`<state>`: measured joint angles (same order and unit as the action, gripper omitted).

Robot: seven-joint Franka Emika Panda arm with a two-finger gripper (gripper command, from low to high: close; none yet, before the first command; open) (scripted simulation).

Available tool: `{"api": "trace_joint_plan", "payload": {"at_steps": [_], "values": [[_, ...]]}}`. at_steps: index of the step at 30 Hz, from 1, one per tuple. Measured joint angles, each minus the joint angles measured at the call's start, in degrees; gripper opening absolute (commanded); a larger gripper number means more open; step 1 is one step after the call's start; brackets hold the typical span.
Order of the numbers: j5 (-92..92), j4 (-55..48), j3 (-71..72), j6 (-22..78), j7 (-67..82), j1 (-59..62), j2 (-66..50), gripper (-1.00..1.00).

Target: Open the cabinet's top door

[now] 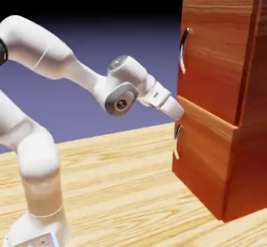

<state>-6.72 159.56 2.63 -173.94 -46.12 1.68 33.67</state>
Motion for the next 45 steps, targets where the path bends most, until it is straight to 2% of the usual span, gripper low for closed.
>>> {"api": "trace_joint_plan", "payload": {"at_steps": [45], "values": [[-112.15, -24.02, 43.85, 1.13, -61.05, 39.56, 16.87, 0.00]]}}
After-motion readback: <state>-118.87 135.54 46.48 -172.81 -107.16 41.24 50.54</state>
